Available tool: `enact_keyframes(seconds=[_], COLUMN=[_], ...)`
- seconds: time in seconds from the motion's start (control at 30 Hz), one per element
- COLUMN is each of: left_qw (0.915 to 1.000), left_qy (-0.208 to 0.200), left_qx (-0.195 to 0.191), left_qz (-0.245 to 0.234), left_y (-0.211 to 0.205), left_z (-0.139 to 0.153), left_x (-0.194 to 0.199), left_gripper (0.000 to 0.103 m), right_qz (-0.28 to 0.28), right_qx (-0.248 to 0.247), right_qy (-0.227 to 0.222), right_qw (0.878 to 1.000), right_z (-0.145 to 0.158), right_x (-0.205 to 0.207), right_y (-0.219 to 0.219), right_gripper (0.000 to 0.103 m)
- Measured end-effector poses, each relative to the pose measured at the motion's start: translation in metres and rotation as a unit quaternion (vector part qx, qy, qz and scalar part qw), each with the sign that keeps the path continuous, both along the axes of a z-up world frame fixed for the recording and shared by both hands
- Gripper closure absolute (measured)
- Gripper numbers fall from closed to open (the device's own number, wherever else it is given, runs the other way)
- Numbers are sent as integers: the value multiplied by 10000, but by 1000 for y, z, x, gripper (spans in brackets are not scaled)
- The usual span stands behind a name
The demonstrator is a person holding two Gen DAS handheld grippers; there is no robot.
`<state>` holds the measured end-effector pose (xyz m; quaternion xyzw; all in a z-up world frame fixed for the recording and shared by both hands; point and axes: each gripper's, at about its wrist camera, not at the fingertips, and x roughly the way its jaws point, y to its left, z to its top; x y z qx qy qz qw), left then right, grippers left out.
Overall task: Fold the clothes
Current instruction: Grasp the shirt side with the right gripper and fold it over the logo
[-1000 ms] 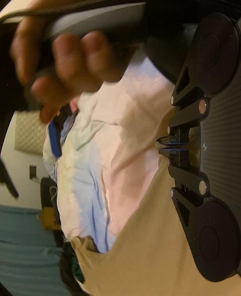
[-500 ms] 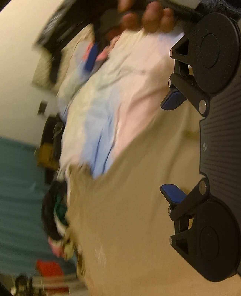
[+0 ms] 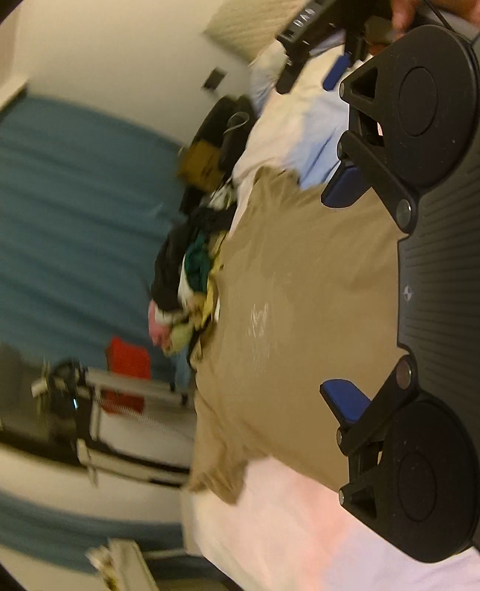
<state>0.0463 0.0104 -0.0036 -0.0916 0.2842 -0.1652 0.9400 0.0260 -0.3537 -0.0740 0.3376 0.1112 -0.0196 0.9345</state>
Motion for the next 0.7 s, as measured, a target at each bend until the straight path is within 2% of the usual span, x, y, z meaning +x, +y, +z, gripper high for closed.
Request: enact_keyframes(seconds=[0.13, 0.37, 0.43, 0.53, 0.7], left_qw=[9995, 9988, 9990, 9991, 9991], left_qy=[35, 109, 135, 136, 188], left_qx=[13, 127, 142, 253, 373], left_qz=[300, 467, 413, 304, 100], left_y=[14, -4, -9, -21, -41], left_z=[3, -10, -17, -29, -49], left_x=[7, 14, 17, 24, 46], left_gripper=[2, 1, 1, 1, 1], right_qz=[128, -68, -248, -555, -588], right_qx=[-77, 660, 879, 884, 1640], right_qy=[221, 314, 371, 475, 630], right_qw=[9996, 9973, 9951, 9934, 9827], right_z=[-8, -34, -52, -83, -135], right_x=[35, 119, 144, 176, 221], right_y=[6, -30, -50, -74, -109], right_gripper=[13, 13, 13, 12, 14])
